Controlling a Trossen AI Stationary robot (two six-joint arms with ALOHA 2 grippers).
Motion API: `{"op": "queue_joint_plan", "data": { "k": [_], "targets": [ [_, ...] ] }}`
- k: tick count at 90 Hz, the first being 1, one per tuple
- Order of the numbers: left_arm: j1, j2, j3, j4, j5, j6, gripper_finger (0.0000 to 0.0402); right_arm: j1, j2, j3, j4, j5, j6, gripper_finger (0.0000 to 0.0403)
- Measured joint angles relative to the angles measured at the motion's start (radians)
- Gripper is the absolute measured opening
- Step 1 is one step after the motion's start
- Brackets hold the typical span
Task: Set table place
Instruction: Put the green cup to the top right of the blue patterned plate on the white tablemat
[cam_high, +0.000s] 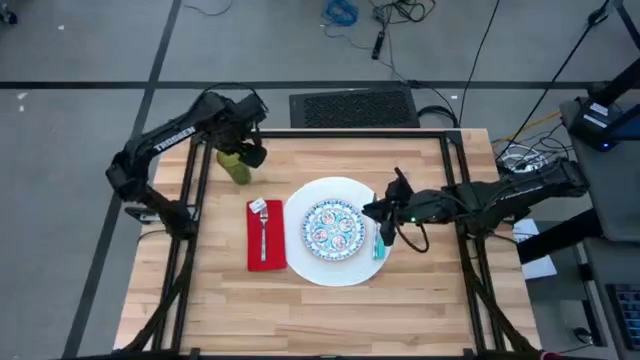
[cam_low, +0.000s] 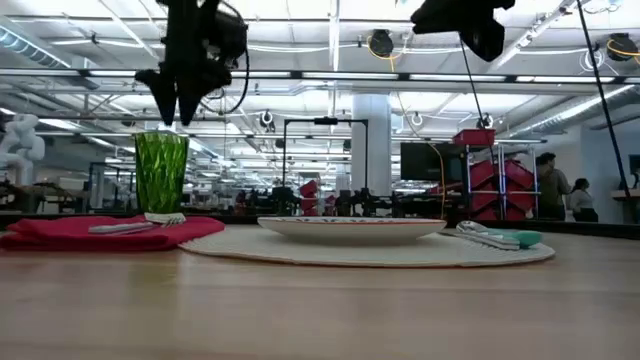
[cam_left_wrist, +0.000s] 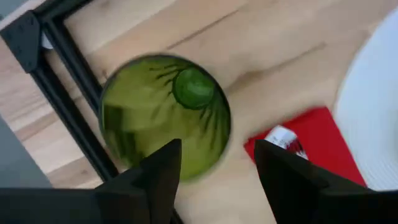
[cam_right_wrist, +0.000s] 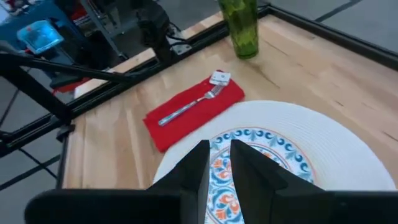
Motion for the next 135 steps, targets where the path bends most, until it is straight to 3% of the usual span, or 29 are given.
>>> {"op": "queue_joint_plan", "data": {
  "k": [10,33,41,53,66,80,103,135],
  "targets": [
    [0.016,-0.003,-0.059,0.054,0.05,0.009,0.0189,0.003,0.0,0.0,0.009,0.001,0.0,0.0052],
    [0.015,-0.002,-0.202,0.159,0.041,0.014,0.018,0.003,0.0,0.0,0.009,0.007,0.014,0.0052],
    [0.009,-0.002,-0.224,0.156,0.037,0.018,0.0139,0.003,0.0,0.0,0.009,0.007,0.028,0.0052],
    [-0.009,-0.002,-0.23,0.158,0.019,0.044,0.0027,0.003,0.0,0.0,0.009,0.007,0.033,0.0052],
    [-0.023,-0.002,-0.222,0.142,0.015,0.052,0.0004,0.003,0.0,0.0,0.009,0.009,0.047,0.0052],
    [-0.064,-0.002,-0.119,0.04,-0.003,0.069,0.0002,0.003,0.0,0.0,0.009,0.009,0.06,0.0052],
    [-0.165,0.023,0.162,-0.077,0.008,0.053,0.0001,0.002,0.0,0.0,0.044,0.009,0.059,0.0052],
    [-0.395,0.31,0.529,-0.113,0.046,0.104,0.0,0.027,-0.003,0.0,0.128,-0.007,0.055,0.0052]
  ]
}}
